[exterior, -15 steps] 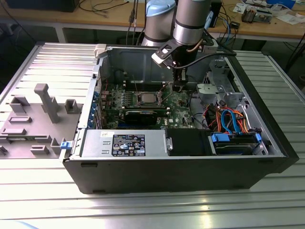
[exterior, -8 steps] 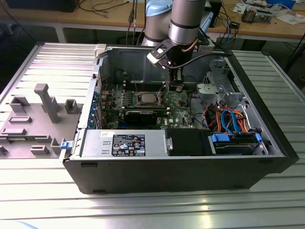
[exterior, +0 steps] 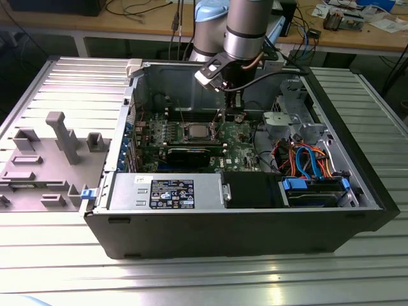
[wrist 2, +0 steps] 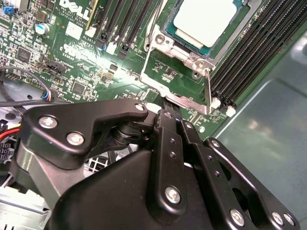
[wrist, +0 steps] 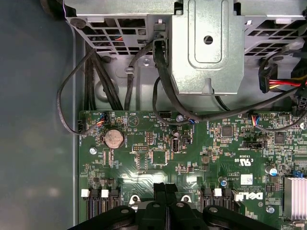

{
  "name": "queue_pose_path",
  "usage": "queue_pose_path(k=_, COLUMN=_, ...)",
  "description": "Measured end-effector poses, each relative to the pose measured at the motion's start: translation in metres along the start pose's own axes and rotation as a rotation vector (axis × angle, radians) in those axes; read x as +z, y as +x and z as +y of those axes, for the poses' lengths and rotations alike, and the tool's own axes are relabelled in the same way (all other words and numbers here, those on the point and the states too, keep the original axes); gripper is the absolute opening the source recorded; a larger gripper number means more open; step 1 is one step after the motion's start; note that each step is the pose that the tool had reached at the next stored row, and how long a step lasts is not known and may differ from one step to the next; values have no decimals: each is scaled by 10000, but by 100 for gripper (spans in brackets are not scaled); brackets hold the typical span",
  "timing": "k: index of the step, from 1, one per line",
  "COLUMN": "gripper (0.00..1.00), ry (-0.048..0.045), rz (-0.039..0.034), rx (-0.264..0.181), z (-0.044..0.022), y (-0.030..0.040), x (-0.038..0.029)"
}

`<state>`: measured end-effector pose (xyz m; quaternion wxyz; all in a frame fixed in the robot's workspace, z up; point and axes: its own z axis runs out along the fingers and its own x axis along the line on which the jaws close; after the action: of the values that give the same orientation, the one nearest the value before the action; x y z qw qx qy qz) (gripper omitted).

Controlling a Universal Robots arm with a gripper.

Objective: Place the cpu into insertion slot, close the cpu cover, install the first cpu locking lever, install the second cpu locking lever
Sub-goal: 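Close the cpu cover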

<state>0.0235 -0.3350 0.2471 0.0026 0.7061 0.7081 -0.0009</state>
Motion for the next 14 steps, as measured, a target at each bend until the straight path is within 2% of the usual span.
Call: queue_pose_path(k=14, gripper=11, ry=1, rz=0, rx=-1, z=-28, y=0, x=0)
